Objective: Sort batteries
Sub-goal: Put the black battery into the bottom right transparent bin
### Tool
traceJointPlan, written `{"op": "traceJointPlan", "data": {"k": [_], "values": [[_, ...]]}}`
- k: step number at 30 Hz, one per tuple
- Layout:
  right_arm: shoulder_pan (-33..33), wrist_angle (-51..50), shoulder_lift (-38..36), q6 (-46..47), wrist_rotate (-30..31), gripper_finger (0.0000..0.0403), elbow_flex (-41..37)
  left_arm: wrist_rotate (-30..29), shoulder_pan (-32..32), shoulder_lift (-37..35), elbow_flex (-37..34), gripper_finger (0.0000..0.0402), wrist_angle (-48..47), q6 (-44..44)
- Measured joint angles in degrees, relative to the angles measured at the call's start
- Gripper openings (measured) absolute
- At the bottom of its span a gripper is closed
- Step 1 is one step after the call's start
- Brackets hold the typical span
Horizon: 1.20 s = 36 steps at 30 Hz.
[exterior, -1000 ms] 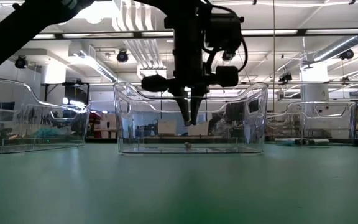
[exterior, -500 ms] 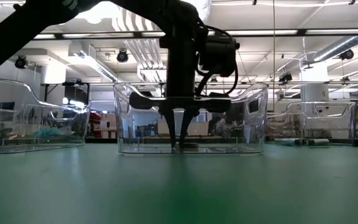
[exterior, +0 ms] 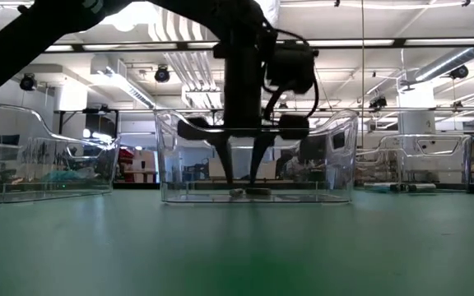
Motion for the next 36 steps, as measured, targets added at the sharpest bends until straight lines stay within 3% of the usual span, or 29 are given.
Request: {"op": "traceJointPlan", "data": {"k": [3, 9, 17, 27, 32, 36], "values": [[-0.29, -0.02, -0.47, -0.06, 0.55, 0.0263, -0.29, -1.39, -0.81, -0.01, 5.62, 0.0147, -2.99, 8.1], [-1.99, -0.02, -1.09, -0.59, 4.64, 0.0263, -0.29, -12.99, -8.8, -0.52, 22.05, 0.0181, -16.31, 19.94], [-7.52, 0.53, -0.98, -2.79, 6.53, 0.0263, -0.44, -14.99, -25.2, -14.04, 5.41, 0.019, -16.85, 17.12], [-16.64, 2.38, -0.76, -7.9, 6.53, 0.0263, -0.48, 6.0, -43.84, -21.51, -16.82, 0.0191, -14.15, -4.23], [-19.4, 2.47, -0.76, -8.28, 6.51, 0.0264, -0.55, 16.72, -47.76, -22.18, -24.82, 0.0191, -7.47, -21.14], [-20.46, 2.48, -0.76, -8.29, 6.43, 0.0259, -0.55, 24.75, -48.77, -22.16, -29.57, 0.019, -1.73, -26.6]]}}
